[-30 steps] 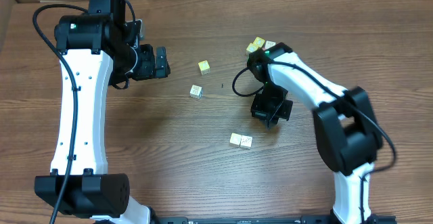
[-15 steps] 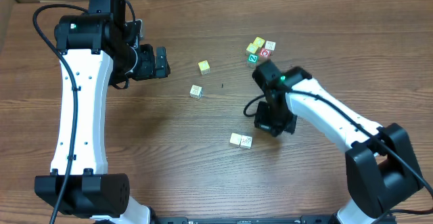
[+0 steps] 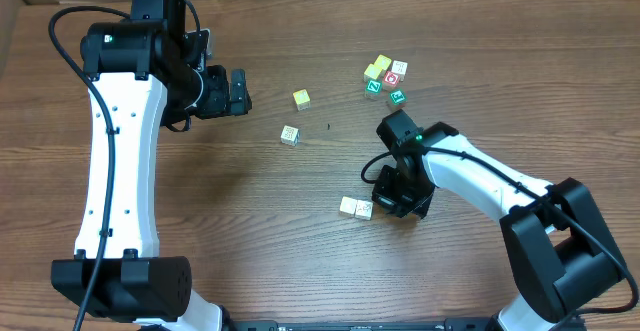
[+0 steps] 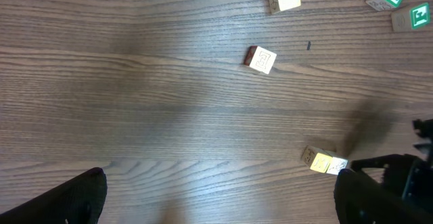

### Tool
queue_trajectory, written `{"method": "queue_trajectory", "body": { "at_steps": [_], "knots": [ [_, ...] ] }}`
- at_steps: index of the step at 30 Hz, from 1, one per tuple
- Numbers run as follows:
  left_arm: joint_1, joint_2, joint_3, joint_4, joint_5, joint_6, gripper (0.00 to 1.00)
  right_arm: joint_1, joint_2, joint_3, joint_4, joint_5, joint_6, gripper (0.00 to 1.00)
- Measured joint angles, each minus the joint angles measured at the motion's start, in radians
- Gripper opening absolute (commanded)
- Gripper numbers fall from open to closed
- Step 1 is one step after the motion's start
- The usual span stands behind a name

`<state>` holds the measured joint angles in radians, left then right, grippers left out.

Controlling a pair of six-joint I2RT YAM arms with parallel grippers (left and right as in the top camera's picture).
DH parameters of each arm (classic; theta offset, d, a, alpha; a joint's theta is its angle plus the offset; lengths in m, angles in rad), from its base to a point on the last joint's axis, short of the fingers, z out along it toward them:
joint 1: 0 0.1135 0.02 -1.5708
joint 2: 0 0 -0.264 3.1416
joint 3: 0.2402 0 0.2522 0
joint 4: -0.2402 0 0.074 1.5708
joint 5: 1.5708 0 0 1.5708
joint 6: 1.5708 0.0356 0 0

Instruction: Flip 3 blocks

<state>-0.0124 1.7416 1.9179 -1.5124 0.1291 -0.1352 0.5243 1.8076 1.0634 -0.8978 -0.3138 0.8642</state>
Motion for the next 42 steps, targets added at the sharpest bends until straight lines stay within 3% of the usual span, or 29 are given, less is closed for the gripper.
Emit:
{"method": "queue_trajectory", "body": {
  "at_steps": [16,42],
  "knots": [
    [0.0,0.0,0.0,0.0,0.0,0.0,1.0,0.001,0.0,-0.031,0.039,-0.134,0.059,0.04],
    [0.0,0.0,0.0,0.0,0.0,0.0,1.0,0.001,0.0,-0.031,0.117,-0.063,0.071,0.04]
  ]
}}
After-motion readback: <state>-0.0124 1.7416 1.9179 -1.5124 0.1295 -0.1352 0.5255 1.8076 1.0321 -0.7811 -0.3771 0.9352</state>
